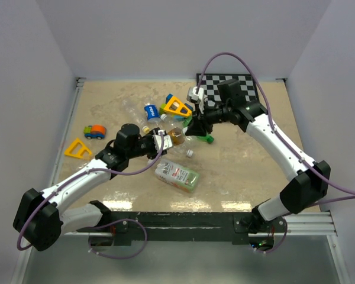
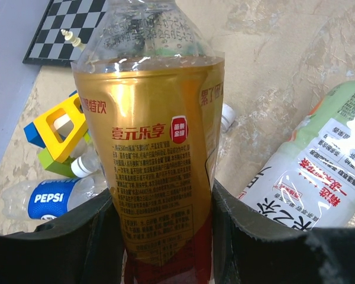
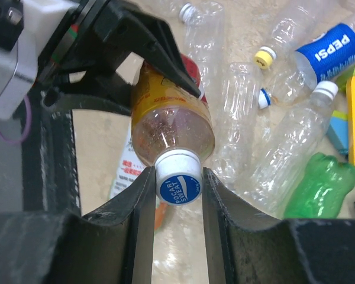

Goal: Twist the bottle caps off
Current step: Unscrew the bottle cap from the plastic bottle.

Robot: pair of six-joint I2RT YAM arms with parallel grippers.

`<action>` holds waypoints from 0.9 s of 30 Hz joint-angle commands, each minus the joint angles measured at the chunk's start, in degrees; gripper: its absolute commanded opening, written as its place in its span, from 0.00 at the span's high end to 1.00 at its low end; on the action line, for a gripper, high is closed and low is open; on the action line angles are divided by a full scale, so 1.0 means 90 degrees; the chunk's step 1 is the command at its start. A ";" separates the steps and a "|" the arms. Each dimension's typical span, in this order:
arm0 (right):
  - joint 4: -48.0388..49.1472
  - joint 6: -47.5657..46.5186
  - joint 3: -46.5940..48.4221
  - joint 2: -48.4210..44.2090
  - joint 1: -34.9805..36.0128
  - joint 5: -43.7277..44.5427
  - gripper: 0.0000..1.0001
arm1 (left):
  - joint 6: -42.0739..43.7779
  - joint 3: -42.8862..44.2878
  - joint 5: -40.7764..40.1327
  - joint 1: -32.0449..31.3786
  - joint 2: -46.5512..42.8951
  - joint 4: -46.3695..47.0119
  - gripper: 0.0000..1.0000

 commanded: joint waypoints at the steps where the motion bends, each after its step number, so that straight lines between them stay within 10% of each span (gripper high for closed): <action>1: -0.1688 -0.2820 0.0865 0.0263 0.0059 -0.0309 1.00 | -0.0031 0.0193 0.0019 -0.0002 -0.0107 0.0273 1.00; 9: -0.2105 -0.8411 0.0526 -0.0429 0.0069 0.0432 1.00 | -0.0012 0.0183 0.0166 -0.0011 -0.0117 0.0273 1.00; 15: -0.2279 -0.8152 0.0907 -0.0078 0.0069 0.0190 0.91 | 0.0008 0.0183 0.0166 -0.0011 -0.0156 0.0263 1.00; 22: -0.1975 -0.5974 0.0847 -0.0089 0.0050 -0.0611 0.33 | -0.0002 0.0193 0.0224 -0.0011 -0.0185 0.0263 1.00; 27: -0.2172 -0.4511 0.1316 0.0078 -0.0009 -0.0817 0.13 | 0.0008 0.0193 0.0215 -0.0011 -0.0185 0.0263 1.00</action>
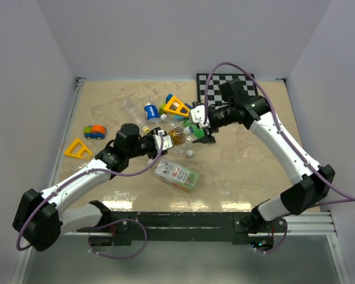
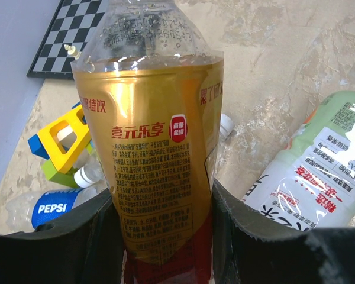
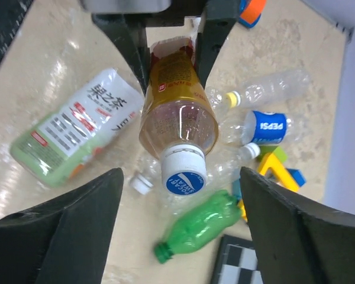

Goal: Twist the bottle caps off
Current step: Unscrew the bottle cap from the plastic bottle.

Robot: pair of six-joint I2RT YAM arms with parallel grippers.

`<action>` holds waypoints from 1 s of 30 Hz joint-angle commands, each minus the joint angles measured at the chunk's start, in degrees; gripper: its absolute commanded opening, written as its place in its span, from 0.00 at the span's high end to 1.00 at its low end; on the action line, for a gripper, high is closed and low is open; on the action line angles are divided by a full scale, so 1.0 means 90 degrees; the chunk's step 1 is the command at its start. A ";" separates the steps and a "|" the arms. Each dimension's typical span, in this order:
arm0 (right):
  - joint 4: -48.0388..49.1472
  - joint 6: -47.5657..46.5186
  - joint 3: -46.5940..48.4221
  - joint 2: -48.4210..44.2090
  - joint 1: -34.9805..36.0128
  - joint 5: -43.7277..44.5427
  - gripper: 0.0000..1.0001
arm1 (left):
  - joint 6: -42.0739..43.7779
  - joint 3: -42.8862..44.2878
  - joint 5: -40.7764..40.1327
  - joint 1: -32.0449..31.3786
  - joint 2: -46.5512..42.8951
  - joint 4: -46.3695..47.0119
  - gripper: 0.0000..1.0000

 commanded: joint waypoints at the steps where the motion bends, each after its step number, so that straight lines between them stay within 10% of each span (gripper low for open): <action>1: 0.0032 0.1922 0.0549 0.0068 -0.0094 -0.0416 0.13 | -0.0014 0.0166 0.0064 0.0032 -0.0166 0.0156 1.00; 10: 0.2600 0.7567 -0.0172 -0.0898 -0.0231 0.1224 0.12 | -0.0063 0.0186 0.0035 0.0032 -0.0156 0.0166 1.00; 30: 0.2650 0.7932 -0.0808 -0.0293 -0.0075 0.1224 0.22 | -0.0063 0.0166 -0.0014 0.0032 -0.0137 0.0166 1.00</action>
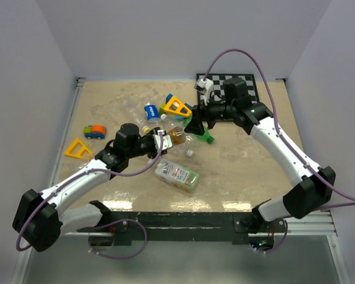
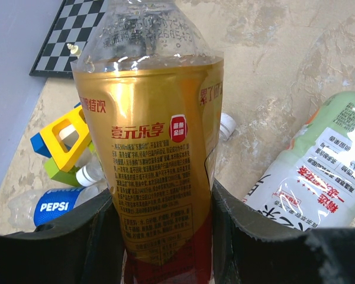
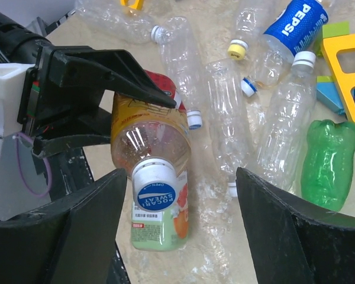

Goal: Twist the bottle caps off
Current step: Unscrew the bottle cap from the plastic bottle.

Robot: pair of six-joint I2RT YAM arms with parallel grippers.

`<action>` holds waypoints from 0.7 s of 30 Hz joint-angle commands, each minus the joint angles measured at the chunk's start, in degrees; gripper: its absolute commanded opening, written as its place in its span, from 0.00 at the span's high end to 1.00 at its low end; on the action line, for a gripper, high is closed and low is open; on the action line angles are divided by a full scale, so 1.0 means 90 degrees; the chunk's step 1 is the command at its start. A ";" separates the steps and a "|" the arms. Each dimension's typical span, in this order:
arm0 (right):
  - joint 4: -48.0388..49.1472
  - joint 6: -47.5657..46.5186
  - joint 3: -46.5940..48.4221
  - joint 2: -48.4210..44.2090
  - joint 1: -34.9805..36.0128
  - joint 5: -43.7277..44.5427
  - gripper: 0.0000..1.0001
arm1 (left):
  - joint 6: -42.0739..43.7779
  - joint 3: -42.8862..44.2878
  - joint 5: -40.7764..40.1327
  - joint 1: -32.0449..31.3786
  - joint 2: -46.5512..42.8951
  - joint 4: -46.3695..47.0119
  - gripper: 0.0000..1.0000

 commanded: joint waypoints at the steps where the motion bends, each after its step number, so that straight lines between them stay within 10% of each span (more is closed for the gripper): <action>1: 0.0138 0.0141 -0.0038 -0.0087 0.0122 0.0032 0.23 | -0.0046 0.0166 0.0015 0.0020 -0.0115 0.0168 1.00; 16: -0.0096 -0.0084 -0.0175 -0.0126 0.0142 -0.0133 0.36 | -0.0046 0.0157 -0.0024 0.0020 -0.0095 0.0178 1.00; 21: -0.0154 -0.0210 -0.0107 -0.0106 0.0142 -0.0309 0.56 | -0.0036 0.0157 -0.0024 0.0030 -0.0105 0.0178 1.00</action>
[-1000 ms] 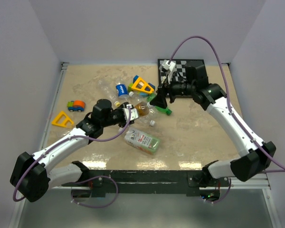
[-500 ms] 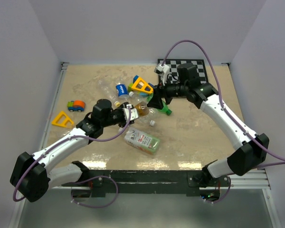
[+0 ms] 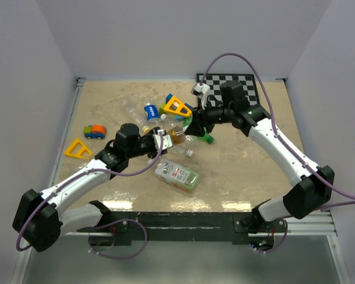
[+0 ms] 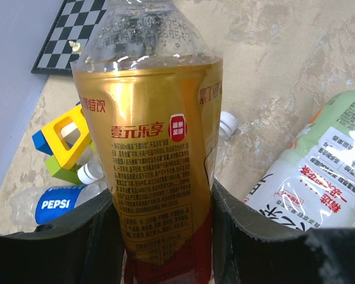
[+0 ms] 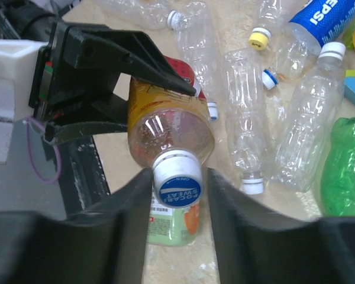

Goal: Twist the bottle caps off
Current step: Unscrew the bottle cap from the plastic bottle.

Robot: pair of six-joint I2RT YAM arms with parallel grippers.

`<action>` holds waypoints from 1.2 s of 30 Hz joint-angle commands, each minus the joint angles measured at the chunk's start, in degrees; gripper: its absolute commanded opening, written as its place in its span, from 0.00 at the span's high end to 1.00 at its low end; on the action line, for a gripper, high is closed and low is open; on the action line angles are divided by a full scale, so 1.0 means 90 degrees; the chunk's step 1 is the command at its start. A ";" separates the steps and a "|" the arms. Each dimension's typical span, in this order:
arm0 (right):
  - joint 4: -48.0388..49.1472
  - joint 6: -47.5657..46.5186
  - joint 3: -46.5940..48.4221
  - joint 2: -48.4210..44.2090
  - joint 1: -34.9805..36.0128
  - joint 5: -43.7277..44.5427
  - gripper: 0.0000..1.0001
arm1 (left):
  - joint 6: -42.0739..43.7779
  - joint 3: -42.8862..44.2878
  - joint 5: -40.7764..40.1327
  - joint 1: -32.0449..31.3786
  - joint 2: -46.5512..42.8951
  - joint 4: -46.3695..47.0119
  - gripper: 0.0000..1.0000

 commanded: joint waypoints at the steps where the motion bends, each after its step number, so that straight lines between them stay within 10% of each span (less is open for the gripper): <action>1: -0.0091 -0.0191 0.0078 -0.0109 0.0020 -0.0285 0.65 | -0.0036 0.0157 0.0025 0.0020 -0.0095 0.0183 1.00; 7: -0.0257 -0.0678 0.0185 -0.0109 0.0020 -0.0481 1.00 | -0.0026 0.0157 0.0044 0.0020 -0.0105 0.0183 1.00; 18: -0.3390 -0.6641 0.1844 0.0858 0.0020 -0.0725 1.00 | 0.0003 0.0157 0.0171 0.0020 -0.0095 0.0173 1.00; 26: -0.3373 -1.0949 0.1456 0.0165 0.0011 -0.0159 1.00 | 0.0032 0.0137 0.0181 0.0020 -0.0125 0.0164 1.00; 36: -0.3451 -1.1461 0.1484 0.0233 0.0001 -0.0090 1.00 | 0.0032 0.0137 0.0239 0.0020 -0.0183 0.0164 1.00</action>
